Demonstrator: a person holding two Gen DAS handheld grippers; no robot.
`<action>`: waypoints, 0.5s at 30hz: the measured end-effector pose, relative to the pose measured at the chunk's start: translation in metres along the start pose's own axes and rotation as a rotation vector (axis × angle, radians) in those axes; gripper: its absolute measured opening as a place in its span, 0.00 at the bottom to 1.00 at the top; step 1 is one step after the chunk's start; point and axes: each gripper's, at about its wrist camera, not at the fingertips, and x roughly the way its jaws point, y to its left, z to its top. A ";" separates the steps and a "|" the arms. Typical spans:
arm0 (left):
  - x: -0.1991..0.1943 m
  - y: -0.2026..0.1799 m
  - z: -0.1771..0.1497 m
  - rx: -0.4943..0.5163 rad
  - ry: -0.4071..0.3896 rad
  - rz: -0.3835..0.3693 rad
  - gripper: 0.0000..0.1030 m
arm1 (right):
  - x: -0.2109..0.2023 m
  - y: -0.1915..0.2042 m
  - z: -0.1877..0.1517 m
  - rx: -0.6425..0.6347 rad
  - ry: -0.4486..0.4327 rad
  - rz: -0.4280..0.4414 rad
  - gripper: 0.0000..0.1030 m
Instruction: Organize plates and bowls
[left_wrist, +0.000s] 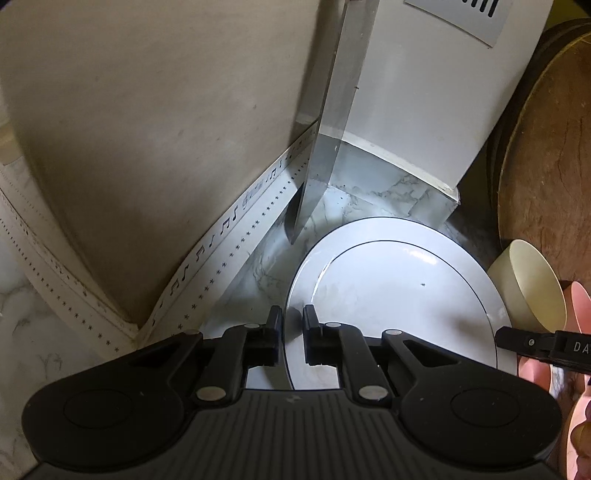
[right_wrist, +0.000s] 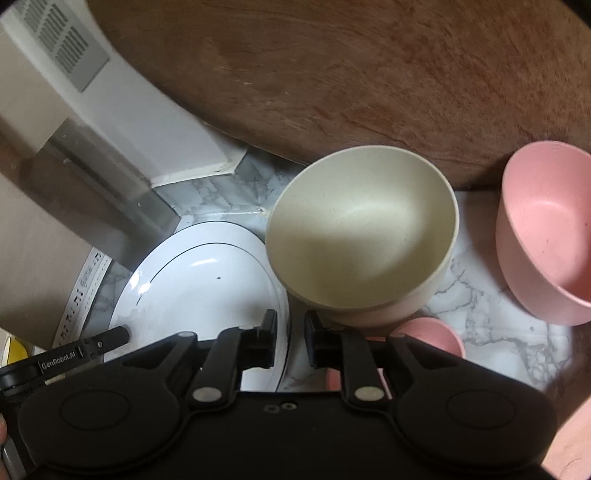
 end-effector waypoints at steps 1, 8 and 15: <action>0.001 -0.001 0.001 -0.003 -0.001 0.001 0.10 | 0.002 0.000 0.000 0.007 0.001 0.000 0.18; 0.002 -0.001 0.002 0.015 0.008 -0.005 0.11 | 0.002 0.006 -0.006 -0.014 0.007 -0.002 0.09; -0.001 0.008 -0.001 -0.017 0.013 -0.050 0.10 | -0.008 0.002 -0.014 0.000 0.007 0.017 0.09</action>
